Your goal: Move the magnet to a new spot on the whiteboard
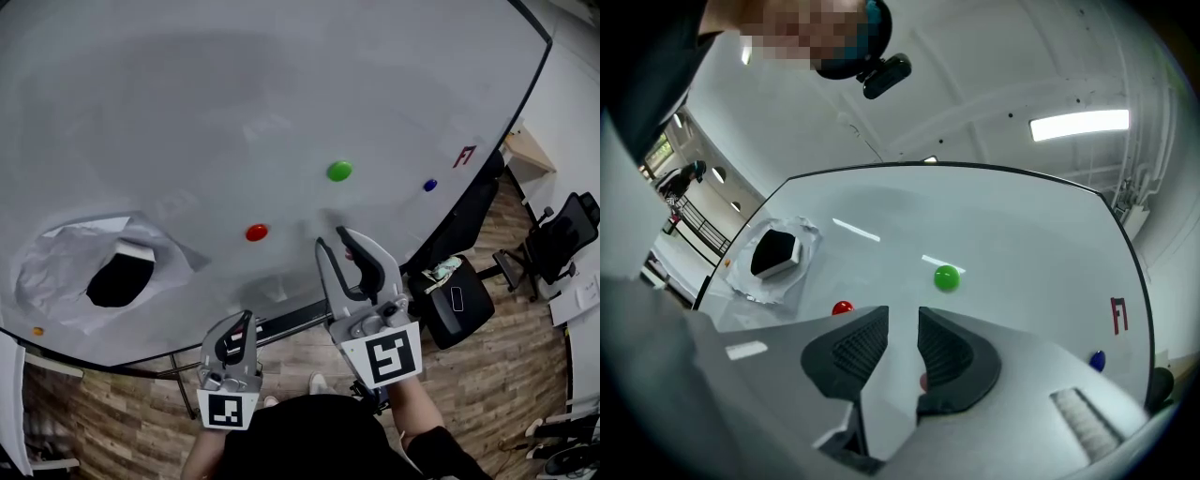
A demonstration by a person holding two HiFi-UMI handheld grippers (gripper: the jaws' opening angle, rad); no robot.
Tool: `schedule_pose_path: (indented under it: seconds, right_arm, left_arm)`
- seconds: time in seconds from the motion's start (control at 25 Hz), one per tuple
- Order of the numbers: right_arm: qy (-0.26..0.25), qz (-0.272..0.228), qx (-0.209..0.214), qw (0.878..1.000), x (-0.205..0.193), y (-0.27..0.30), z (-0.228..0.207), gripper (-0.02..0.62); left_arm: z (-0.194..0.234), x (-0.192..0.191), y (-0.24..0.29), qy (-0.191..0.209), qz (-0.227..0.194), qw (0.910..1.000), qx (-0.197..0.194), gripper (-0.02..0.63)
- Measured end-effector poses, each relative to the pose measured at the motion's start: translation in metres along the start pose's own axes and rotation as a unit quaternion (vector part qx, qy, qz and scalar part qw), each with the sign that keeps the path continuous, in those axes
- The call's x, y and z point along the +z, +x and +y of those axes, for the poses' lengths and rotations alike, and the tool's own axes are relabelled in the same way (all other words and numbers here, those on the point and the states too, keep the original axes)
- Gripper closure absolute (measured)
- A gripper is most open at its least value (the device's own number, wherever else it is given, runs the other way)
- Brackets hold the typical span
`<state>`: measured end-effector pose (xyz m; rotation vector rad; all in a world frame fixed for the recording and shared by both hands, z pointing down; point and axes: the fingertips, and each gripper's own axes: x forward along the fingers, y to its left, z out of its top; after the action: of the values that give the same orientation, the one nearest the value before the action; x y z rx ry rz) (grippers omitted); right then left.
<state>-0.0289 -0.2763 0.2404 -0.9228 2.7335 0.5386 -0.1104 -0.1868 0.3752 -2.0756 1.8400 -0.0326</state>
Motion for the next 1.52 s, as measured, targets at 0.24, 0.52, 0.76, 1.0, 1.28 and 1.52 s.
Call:
schedule_pose_path:
  seconds: [0.24,0.52,0.76,1.0,1.28,1.52]
  right_arm:
    - [0.017,0.011,-0.005,1.000,-0.011,-0.014,0.021,0.528]
    - [0.026,0.028,-0.023,0.999,-0.018,-0.032,0.039,0.561]
    - [0.036,0.042,-0.043,0.998,-0.025,-0.052,0.054,0.584]
    - [0.046,0.059,-0.059,0.995,-0.030,-0.075,0.070,0.594]
    - [0.058,0.074,-0.064,0.993,-0.035,-0.090,0.096,0.604]
    - [0.068,0.082,-0.055,0.993,-0.040,-0.097,0.117,0.604]
  left_arm:
    - [-0.001,0.000,-0.011,-0.010,0.000,0.9999,-0.010,0.606]
    - [-0.006,0.001,-0.023,-0.012,-0.001,0.9994,-0.031,0.606]
    - [-0.012,0.002,-0.036,-0.010,-0.001,0.9983,-0.057,0.606]
    - [-0.023,0.002,-0.052,-0.024,-0.002,0.9968,-0.076,0.606]
    - [-0.026,0.005,-0.070,-0.025,-0.008,0.9957,-0.089,0.606]
    - [-0.021,0.009,-0.078,-0.034,-0.015,0.9957,-0.085,0.605]
